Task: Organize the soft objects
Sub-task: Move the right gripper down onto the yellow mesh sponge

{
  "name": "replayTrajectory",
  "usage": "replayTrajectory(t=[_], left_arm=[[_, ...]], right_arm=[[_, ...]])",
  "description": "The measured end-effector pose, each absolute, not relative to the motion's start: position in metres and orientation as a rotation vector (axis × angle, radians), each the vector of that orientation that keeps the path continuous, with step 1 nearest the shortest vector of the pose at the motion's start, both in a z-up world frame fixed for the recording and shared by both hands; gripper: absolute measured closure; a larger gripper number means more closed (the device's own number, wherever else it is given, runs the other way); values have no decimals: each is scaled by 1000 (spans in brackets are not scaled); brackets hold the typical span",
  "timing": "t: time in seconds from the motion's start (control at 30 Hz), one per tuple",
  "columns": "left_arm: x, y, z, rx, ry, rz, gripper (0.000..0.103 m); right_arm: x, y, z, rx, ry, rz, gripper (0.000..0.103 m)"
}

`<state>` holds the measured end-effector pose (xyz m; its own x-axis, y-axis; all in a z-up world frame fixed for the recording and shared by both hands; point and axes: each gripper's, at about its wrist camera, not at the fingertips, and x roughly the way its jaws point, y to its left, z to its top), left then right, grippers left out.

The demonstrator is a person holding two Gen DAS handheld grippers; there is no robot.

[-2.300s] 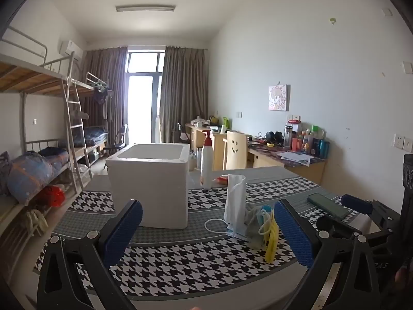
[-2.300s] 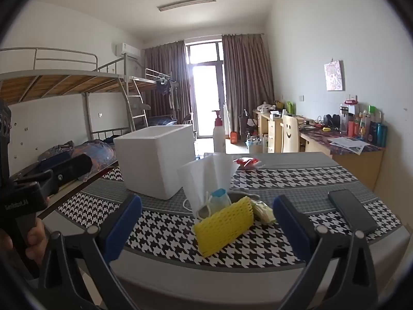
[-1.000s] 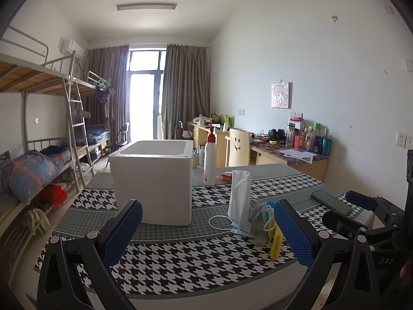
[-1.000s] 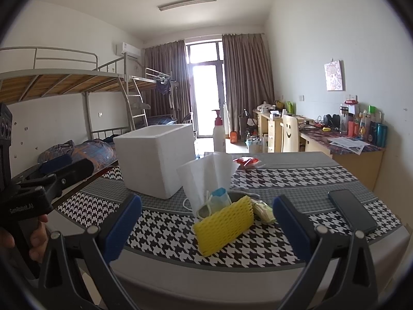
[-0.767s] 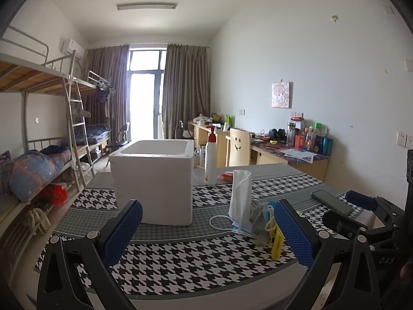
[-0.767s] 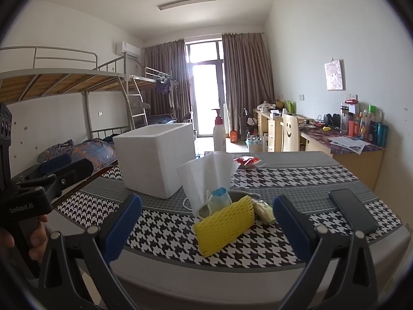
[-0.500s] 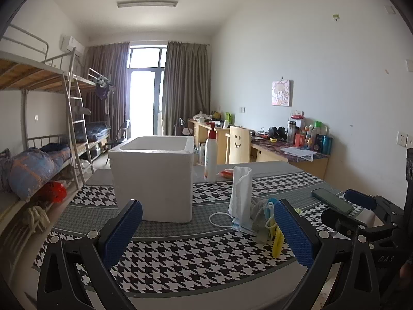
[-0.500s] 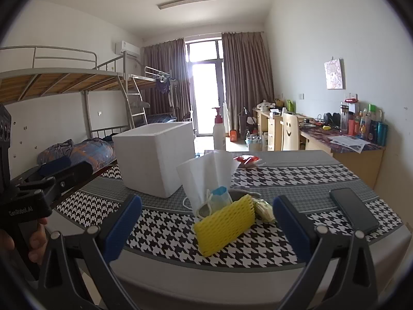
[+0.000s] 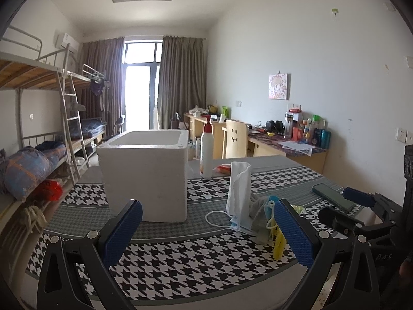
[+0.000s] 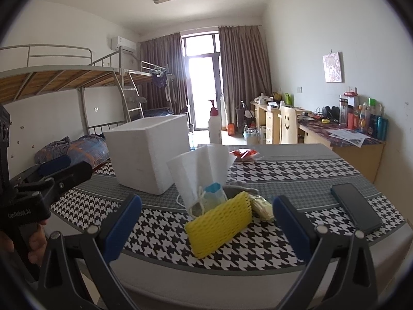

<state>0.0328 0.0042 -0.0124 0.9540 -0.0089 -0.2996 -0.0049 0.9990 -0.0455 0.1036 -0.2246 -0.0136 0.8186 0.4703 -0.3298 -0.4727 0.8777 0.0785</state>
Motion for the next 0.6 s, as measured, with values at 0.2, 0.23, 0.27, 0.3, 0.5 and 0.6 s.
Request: replayTrajectory(t=[0.2, 0.23, 0.27, 0.3, 0.5, 0.6], left_arm=[[43, 6, -14, -48, 318, -17, 1], [45, 5, -14, -47, 323, -21, 1], [47, 5, -15, -44, 329, -24, 1], [50, 4, -15, -39, 338, -24, 1], [63, 3, -18, -32, 372, -30, 1], [71, 1, -19, -27, 384, -34, 1]], right_arm=[[113, -229, -14, -6, 364, 484, 0], [114, -229, -14, -4, 367, 483, 0], [116, -230, -15, -2, 371, 482, 0], [117, -230, -16, -3, 375, 479, 0], [129, -233, -17, 18, 411, 480, 0], [133, -233, -17, 20, 419, 481, 0]])
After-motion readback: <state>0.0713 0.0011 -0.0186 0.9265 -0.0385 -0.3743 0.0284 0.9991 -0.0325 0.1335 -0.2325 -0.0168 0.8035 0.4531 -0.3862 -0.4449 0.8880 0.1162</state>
